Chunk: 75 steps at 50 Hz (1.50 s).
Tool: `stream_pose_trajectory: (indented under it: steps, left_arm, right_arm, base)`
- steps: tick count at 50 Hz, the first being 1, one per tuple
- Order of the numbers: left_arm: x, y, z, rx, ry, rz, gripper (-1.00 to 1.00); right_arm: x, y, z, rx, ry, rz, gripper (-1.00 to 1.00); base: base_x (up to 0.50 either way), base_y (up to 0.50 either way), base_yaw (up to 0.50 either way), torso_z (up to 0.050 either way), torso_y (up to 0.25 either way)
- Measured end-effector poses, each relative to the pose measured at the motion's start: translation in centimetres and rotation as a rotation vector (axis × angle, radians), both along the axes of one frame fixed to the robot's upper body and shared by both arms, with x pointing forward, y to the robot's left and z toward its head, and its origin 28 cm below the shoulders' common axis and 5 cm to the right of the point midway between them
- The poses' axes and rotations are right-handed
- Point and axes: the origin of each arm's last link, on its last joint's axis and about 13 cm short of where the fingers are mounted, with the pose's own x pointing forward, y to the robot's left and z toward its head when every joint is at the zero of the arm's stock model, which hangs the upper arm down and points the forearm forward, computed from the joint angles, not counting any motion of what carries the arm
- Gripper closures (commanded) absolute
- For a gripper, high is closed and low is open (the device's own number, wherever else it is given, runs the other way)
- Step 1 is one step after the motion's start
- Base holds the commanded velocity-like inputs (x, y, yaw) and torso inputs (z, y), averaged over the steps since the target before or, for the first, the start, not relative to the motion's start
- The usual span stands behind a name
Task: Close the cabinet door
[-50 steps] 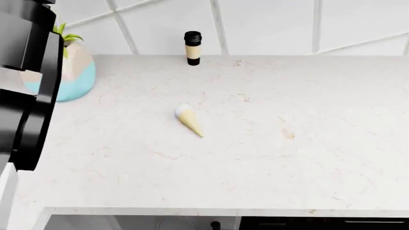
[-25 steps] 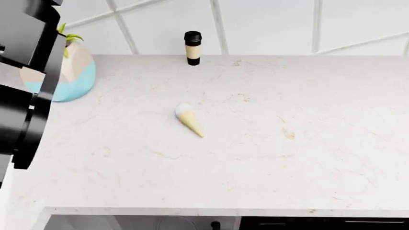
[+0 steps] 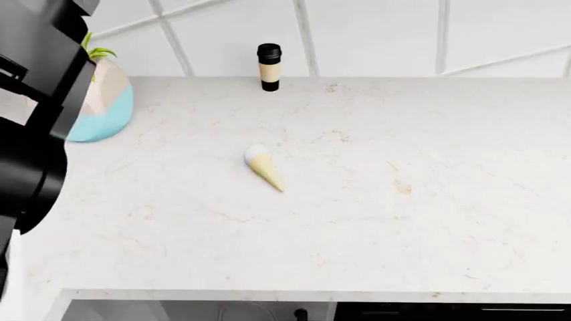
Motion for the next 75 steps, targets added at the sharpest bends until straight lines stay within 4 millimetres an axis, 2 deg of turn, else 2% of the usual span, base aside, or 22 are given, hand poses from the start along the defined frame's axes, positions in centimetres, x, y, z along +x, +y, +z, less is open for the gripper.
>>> stream_pose_trajectory:
  steps: [37,75]
  left_arm:
    - [1.1,-0.2,-1.6,0.038,-0.051,0.043,-1.0]
    - [2.5,-0.5,-5.0,0.103,-0.124,0.142,-1.0]
  right_arm:
    - [0.0,-0.1,-0.1,-0.002,0.004,-0.002,-1.0]
    - [0.2,-0.3,-0.5,-0.002,0.012,-0.003,-1.0]
  base:
    - [0.0,0.0,0.0,0.0,0.0]
    - [0.0,0.0,0.0,0.0,0.0]
